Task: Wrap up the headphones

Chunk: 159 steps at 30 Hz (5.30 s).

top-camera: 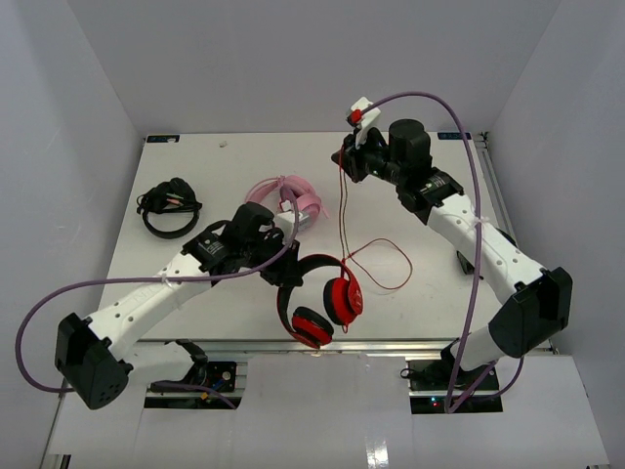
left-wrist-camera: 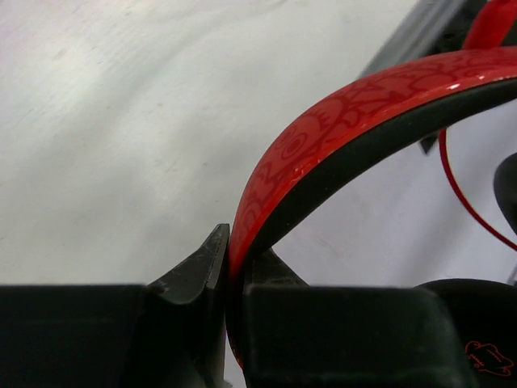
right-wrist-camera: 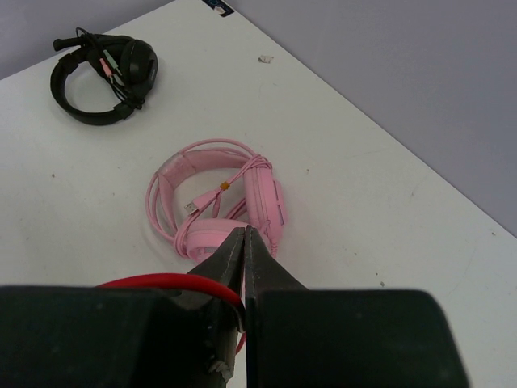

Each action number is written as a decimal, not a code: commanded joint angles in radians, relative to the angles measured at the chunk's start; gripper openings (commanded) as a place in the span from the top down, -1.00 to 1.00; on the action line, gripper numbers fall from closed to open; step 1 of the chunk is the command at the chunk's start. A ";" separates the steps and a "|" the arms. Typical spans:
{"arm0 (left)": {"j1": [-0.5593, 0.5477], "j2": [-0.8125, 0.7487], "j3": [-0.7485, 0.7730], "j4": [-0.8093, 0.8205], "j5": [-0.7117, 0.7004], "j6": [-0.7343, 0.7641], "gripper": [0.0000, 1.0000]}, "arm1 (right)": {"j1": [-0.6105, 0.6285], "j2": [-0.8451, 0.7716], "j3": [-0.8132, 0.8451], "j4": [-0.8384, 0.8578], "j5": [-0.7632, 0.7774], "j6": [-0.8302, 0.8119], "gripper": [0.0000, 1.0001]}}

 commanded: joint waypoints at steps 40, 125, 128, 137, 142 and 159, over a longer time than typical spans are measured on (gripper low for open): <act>0.057 0.270 0.307 -0.115 -0.909 -0.497 1.00 | 0.427 -0.402 -0.396 -0.107 0.016 0.308 0.85; 0.085 -0.278 0.210 0.026 -0.645 -0.636 1.00 | 0.595 -0.339 -0.868 0.391 0.563 0.425 0.85; 0.085 -0.253 0.224 -0.046 -0.820 -0.615 1.00 | 0.594 -0.411 -0.869 0.335 0.615 0.451 0.85; 0.089 -0.199 0.380 -0.199 -1.090 -0.599 1.00 | 0.574 -0.690 -1.005 0.261 0.939 0.557 0.85; 0.089 -0.204 0.425 -0.249 -1.218 -0.589 1.00 | 0.518 -0.807 -1.047 0.185 1.142 0.637 0.85; 0.089 -0.392 0.341 0.015 -0.739 -0.407 1.00 | 0.137 -0.793 -1.056 0.196 0.924 0.640 0.85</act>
